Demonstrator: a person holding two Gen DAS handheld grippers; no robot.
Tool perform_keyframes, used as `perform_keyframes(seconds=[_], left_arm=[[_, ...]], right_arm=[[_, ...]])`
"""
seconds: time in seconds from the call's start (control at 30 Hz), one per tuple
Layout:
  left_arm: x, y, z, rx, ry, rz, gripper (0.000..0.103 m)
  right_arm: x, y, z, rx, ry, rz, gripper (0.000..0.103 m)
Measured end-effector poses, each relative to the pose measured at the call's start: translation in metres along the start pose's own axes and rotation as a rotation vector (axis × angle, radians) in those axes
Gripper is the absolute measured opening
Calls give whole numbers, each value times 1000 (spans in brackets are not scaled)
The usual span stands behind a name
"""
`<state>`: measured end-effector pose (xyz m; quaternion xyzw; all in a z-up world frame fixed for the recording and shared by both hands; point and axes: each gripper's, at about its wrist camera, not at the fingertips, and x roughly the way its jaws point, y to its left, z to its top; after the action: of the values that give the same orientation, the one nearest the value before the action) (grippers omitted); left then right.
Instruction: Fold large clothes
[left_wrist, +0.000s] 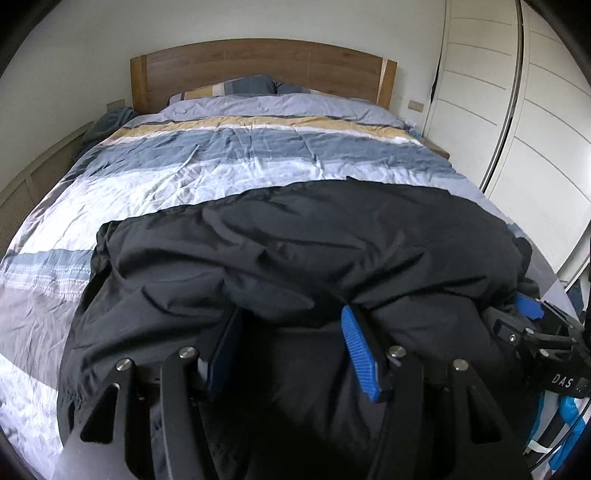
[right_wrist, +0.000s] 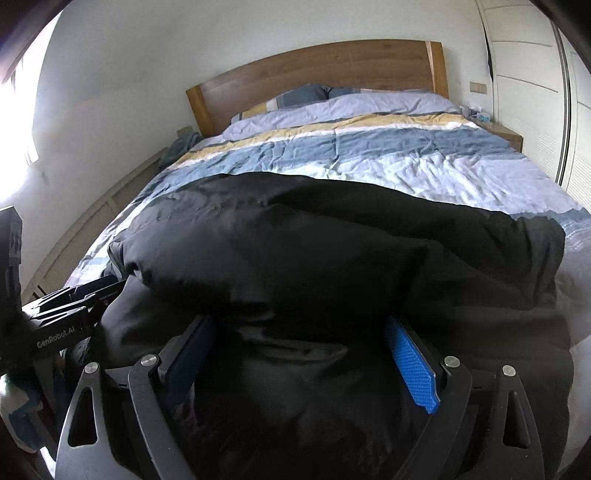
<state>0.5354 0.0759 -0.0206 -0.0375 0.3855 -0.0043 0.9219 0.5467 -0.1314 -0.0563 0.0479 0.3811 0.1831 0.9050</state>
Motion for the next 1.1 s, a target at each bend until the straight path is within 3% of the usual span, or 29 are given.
perform_keyframes(seconds=[0.63, 0.77, 0.93, 1.1], left_arm=[[64, 3, 32, -9, 86, 31, 55], [78, 14, 36, -60, 114, -3, 56], [98, 44, 52, -169, 207, -62, 56], [112, 57, 74, -156, 263, 43, 56]], right_arm=[[56, -18, 38, 27, 83, -37, 94], [67, -28, 44, 50, 90, -35, 94], [73, -47, 51, 83, 101, -48, 93], [77, -84, 63, 136, 116, -125, 93]])
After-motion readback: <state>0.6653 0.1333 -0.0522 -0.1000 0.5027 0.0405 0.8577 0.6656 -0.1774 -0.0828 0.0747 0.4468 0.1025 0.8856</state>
